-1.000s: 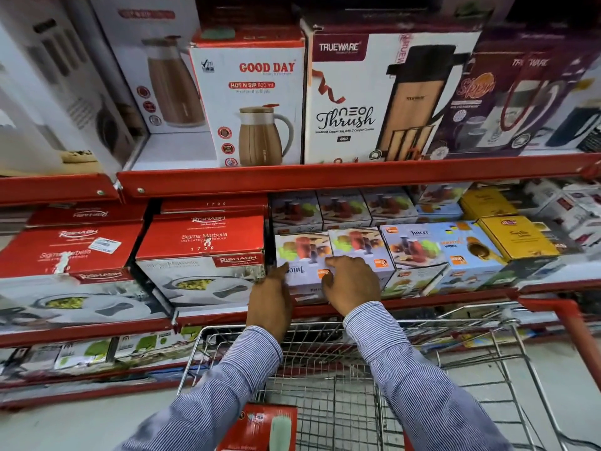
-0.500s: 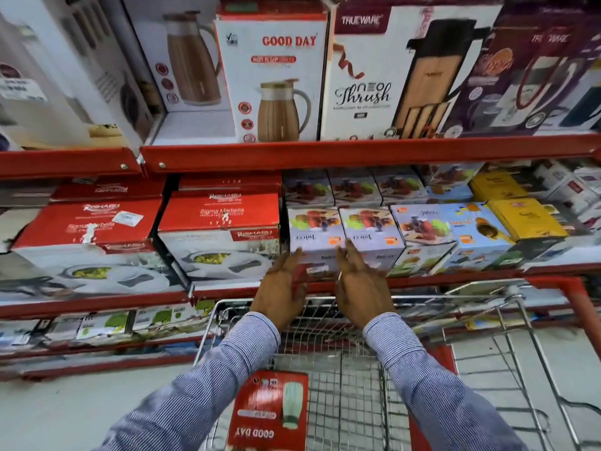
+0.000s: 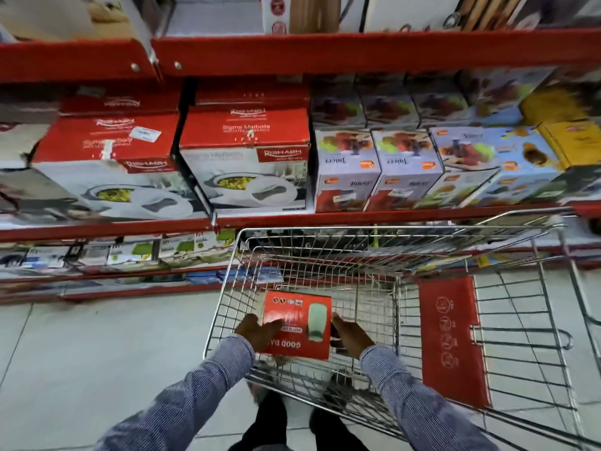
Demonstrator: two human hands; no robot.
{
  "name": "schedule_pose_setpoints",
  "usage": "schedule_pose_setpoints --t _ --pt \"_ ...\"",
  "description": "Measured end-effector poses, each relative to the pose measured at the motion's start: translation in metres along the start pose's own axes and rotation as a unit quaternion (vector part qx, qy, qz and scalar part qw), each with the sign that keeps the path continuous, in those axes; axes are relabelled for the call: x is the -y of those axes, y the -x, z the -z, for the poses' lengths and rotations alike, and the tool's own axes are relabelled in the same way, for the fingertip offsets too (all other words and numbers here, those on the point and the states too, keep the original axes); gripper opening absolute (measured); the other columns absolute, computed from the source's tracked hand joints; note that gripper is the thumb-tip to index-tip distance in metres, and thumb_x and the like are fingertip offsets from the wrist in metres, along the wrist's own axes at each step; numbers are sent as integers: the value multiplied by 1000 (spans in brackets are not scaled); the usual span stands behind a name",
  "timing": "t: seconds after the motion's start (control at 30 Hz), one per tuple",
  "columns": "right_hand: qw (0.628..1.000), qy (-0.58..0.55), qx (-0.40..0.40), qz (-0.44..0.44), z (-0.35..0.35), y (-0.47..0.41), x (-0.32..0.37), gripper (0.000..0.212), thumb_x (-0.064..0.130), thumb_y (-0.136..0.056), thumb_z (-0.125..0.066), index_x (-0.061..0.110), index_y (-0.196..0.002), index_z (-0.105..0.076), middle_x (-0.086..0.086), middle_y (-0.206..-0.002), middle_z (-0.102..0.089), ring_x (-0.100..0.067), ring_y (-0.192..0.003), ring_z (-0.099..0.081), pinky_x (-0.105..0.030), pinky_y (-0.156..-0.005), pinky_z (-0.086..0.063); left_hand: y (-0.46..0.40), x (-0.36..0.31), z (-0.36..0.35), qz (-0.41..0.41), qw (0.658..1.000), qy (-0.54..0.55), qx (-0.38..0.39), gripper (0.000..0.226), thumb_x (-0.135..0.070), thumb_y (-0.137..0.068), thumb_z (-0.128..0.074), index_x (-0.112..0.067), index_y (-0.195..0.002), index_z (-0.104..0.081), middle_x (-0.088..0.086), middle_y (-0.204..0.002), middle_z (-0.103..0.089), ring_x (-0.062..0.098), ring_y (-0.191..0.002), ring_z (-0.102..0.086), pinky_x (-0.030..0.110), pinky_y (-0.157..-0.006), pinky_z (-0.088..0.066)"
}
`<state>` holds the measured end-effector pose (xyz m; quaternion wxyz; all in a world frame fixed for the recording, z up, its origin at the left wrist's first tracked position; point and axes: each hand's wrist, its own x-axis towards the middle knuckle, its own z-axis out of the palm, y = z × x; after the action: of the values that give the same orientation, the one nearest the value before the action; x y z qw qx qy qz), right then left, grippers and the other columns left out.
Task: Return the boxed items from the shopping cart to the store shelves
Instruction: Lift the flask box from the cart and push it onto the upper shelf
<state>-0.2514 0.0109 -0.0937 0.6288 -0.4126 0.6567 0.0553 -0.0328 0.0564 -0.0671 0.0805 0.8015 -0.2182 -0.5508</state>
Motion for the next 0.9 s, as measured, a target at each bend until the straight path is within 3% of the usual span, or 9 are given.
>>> schedule_pose_setpoints --t 0.1,0.2,0.3,0.43,0.5,0.6,0.77,0.83,0.9 --pt "996 -82 -18 0 -11 0 -2 50 44 -96 -39 3 -113 -62 -22 -122 -65 -37 -111 -63 -52 -100 -48 1 1 -2 1 999 38 27 73 -46 -72 -74 -8 -130 -53 16 -126 -64 30 -103 -63 42 -95 -52" --pt "991 -110 -51 48 -7 22 11 36 34 -93 -44 12 -113 -65 -19 -125 -64 -36 -115 -60 -51 -101 -47 10 -10 5 -31 994 102 39 47 -33 -78 -72 -12 -118 -61 12 -114 -70 25 -90 -65 35 -78 -53" --pt "983 -109 -90 120 4 50 28 28 50 -87 -45 42 -89 -72 2 -108 -74 -25 -104 -65 -51 -97 -47 29 -26 22 -66 987 140 33 40 -36 -77 -72 -16 -111 -65 11 -112 -72 26 -91 -66 30 -68 -48" --pt "955 -115 -141 233 25 87 60 32 56 -82 -47 41 -96 -72 10 -102 -75 -17 -99 -69 -50 -92 -53 77 -53 56 -157 970 187 1 15 -26 -81 -70 -19 -93 -71 8 -86 -74 26 -74 -67 28 -61 -50" --pt "935 -119 -167 289 34 116 83 40 58 -80 -50 35 -105 -71 8 -101 -76 -14 -96 -70 -43 -89 -55 102 -64 73 -210 955 209 -17 16 -25 -79 -73 -18 -93 -74 3 -74 -75 23 -64 -69 29 -60 -52" --pt "897 -145 -191 372 47 158 116 43 50 -80 -58 23 -110 -71 4 -99 -76 -8 -89 -71 -21 -73 -54 141 -81 96 -305 924 224 -57 13 -29 -75 -76 -24 -86 -77 1 -78 -79 21 -66 -74 35 -68 -55" --pt "844 -171 -202 466 60 218 170 37 45 -83 -64 23 -113 -71 4 -108 -75 -15 -101 -69 -41 -88 -57 206 -108 135 -430 860 200 -188 49 -62 -62 -71 -33 -101 -76 -1 -86 -80 20 -79 -75 47 -76 -61" --pt "822 -169 -213 500 64 238 191 31 42 -84 -64 24 -108 -73 5 -104 -76 -15 -98 -70 -42 -84 -58 231 -119 149 -466 831 190 -236 58 -66 -63 -68 -28 -106 -75 -2 -89 -79 16 -78 -75 46 -73 -63" --pt "800 -168 -214 534 65 262 211 20 35 -87 -63 27 -101 -75 10 -95 -78 -9 -90 -72 -32 -76 -59 252 -128 162 -501 801 194 -264 46 -58 -71 -71 -27 -105 -76 -7 -89 -79 8 -78 -74 43 -74 -63"
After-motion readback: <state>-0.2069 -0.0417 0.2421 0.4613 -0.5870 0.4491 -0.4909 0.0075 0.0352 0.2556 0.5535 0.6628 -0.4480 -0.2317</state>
